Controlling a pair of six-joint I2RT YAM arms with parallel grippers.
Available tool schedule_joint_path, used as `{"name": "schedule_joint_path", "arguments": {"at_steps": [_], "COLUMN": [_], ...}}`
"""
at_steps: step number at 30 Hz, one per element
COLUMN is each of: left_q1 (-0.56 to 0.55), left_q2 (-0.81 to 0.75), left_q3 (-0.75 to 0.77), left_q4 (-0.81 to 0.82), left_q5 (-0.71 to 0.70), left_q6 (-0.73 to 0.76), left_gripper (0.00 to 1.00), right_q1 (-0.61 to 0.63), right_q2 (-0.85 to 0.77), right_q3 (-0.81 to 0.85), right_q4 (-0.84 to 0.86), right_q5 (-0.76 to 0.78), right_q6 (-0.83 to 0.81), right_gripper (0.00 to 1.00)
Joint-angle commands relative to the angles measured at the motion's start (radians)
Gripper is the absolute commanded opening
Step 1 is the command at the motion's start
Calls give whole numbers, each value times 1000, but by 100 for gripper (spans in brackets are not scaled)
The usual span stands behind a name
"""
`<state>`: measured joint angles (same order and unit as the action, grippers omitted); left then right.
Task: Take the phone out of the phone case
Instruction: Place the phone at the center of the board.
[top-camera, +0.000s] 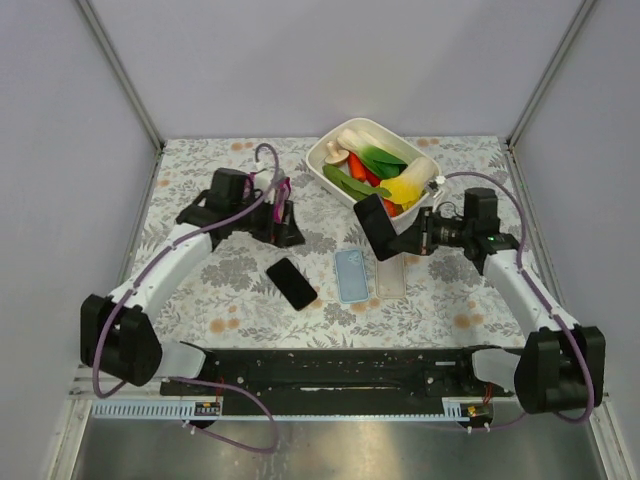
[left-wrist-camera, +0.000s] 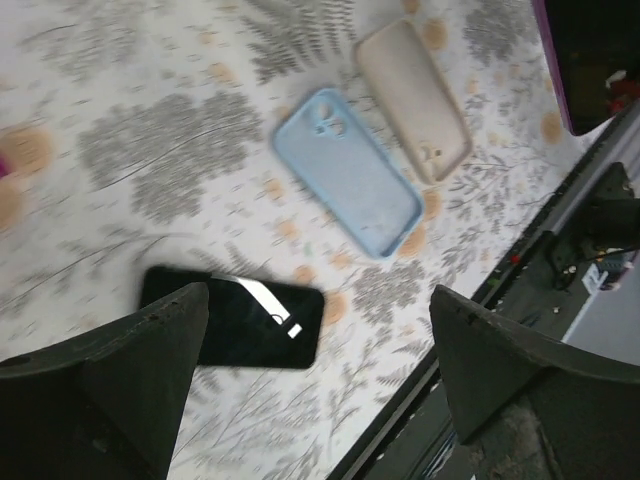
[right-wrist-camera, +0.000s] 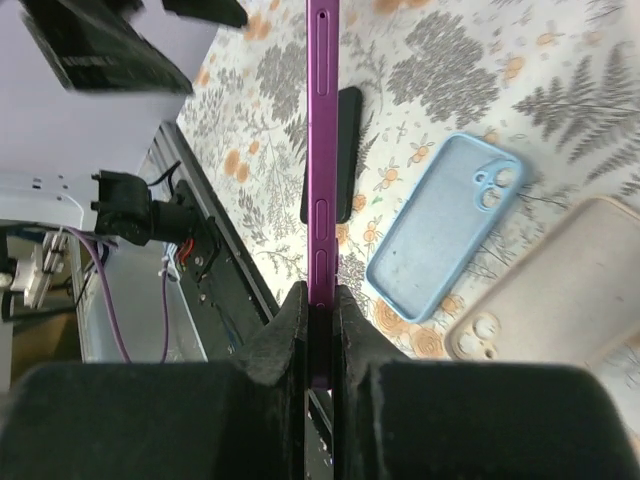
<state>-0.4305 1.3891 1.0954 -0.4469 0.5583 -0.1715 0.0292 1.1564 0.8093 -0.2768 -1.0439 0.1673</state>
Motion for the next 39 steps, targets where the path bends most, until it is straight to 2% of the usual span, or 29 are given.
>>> {"name": "schedule_joint_path", "arguments": {"at_steps": [1,5,9,15,23,30,31,34,39], "left_q1": [159,216,220,223,223,223,223,223,223], "left_q2": [-108,-209,-277,-331,-394,-414,-414,-417,-424], "left_q3": [-3,-8,6,73,69,72,70,66,61], "left_q4": [-243,-283,-291,-322,-337,-335,-338,-329,-319], "left_q5": [121,114,86,57,54,54,57,60,68], "left_q6": [272,306,282,268,244,244,244,239,228], "left_gripper": [95,95,95,95,95,95,95,95,95], "right_q1": [164,273,376,474,495,525,526,528,531], "right_q2": [115,277,442,650,807,833,832,822,829], "right_q3": [10,45,73,162,232,254,252,223,223], "right_q4": [246,437,651,718,731,598,565,561,521], "right_q5": [116,142,157,249,314,317,318,338,338], "right_q6": [95,214,363,400,457,407,396,387,376], "right_gripper": [0,0,0,0,0,1,2,18,26]}}
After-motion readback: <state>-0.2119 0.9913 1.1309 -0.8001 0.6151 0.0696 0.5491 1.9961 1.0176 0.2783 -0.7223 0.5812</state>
